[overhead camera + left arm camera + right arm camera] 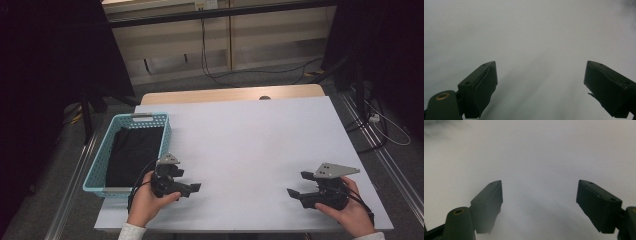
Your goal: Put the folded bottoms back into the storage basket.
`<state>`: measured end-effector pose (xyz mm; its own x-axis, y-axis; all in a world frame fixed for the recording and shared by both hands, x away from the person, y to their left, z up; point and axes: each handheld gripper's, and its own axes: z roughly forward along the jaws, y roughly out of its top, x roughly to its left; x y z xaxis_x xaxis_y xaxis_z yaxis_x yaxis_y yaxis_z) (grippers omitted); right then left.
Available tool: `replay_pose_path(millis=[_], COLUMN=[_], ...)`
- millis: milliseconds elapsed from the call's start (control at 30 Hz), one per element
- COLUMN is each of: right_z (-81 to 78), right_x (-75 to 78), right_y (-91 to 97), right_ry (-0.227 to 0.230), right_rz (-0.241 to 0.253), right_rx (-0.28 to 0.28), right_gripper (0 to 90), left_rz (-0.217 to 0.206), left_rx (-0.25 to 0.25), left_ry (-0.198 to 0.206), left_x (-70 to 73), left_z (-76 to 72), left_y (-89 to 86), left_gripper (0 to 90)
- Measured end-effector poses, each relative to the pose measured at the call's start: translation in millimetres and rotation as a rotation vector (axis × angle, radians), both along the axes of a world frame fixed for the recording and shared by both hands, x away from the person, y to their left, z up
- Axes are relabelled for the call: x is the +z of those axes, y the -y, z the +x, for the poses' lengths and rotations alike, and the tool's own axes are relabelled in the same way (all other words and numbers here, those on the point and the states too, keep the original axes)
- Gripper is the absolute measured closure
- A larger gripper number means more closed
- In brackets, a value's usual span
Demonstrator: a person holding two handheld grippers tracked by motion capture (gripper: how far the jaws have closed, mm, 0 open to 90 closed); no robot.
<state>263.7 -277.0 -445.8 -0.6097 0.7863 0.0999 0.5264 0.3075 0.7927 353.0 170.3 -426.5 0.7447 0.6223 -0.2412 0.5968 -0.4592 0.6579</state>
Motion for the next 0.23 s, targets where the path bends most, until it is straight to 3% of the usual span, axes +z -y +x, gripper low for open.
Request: replay_pose_path(millis=[233], right_z=[0.4], right_x=[-0.6], right_y=[-1.5], right_ry=[-0.003], right_rz=[-0.004], right_rx=[0.008], right_gripper=[21.1], left_rz=[0.001], left_rx=[0.0], left_ry=[-0.003], left_x=[-0.3], left_z=[-0.4], left_y=[0.3], left_gripper=[11.6])
